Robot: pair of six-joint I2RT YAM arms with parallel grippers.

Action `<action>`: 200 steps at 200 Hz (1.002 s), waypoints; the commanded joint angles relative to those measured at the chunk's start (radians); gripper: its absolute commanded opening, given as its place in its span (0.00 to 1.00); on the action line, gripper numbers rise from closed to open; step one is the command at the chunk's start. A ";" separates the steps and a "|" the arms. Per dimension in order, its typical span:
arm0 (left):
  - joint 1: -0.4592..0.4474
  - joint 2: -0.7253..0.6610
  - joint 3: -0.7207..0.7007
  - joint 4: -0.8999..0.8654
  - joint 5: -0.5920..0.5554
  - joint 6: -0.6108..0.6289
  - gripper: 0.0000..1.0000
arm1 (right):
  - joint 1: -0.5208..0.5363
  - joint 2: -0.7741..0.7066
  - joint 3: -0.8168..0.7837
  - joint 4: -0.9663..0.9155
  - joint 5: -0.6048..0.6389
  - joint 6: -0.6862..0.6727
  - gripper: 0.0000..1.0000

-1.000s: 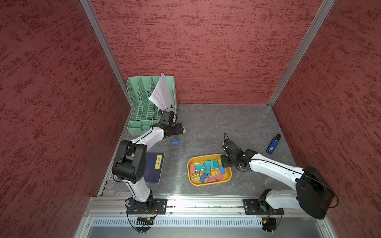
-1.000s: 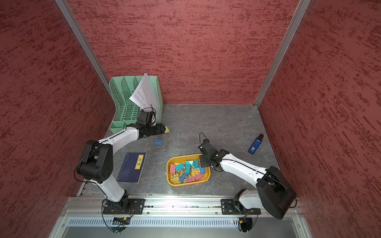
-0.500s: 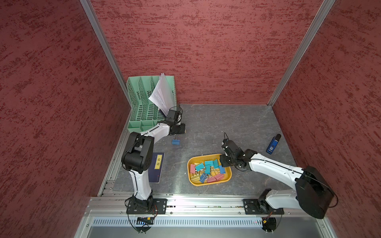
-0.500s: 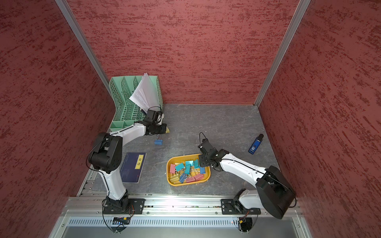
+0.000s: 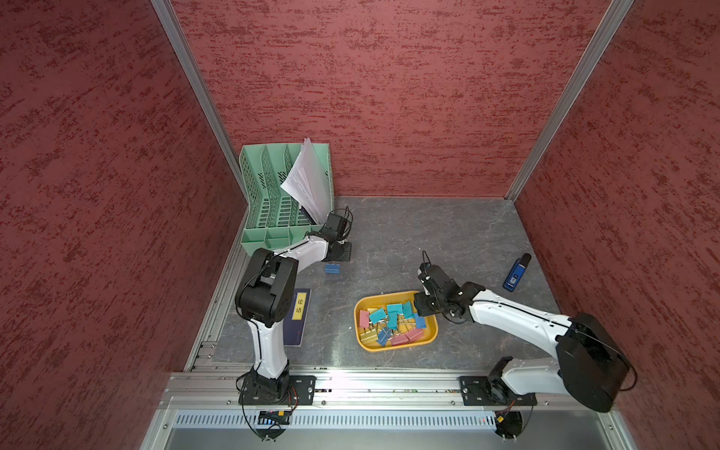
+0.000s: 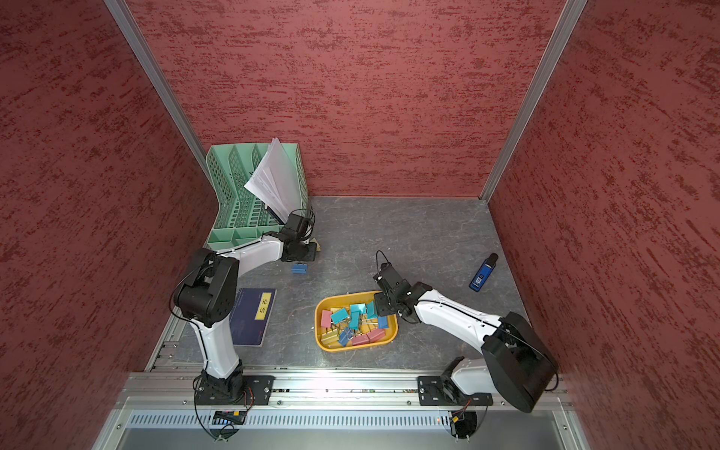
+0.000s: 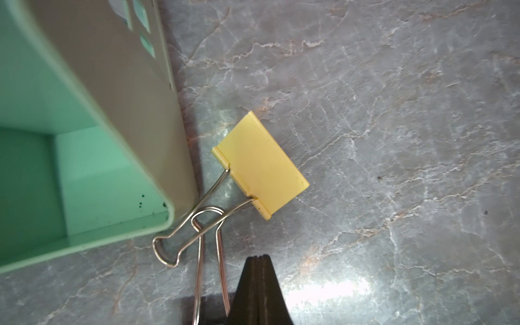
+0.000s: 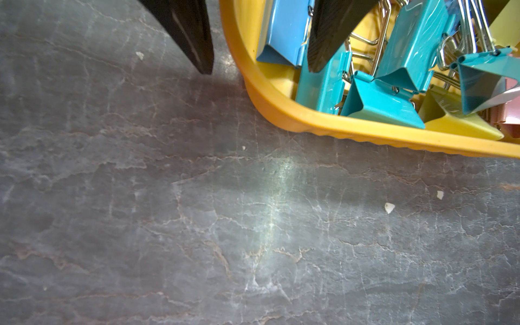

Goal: Put the binder clips in the storage box
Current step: Adjust the binder clip at the center of the board.

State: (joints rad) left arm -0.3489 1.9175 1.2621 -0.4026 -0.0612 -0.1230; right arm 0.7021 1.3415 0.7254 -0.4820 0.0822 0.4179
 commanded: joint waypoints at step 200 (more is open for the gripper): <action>0.086 -0.140 -0.175 0.005 -0.167 -0.274 0.00 | -0.010 0.000 0.017 0.028 -0.049 -0.022 0.58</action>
State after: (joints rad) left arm -0.2852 1.7466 1.0966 -0.4488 -0.2626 -0.3679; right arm 0.7021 1.3415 0.7254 -0.4755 0.0498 0.4068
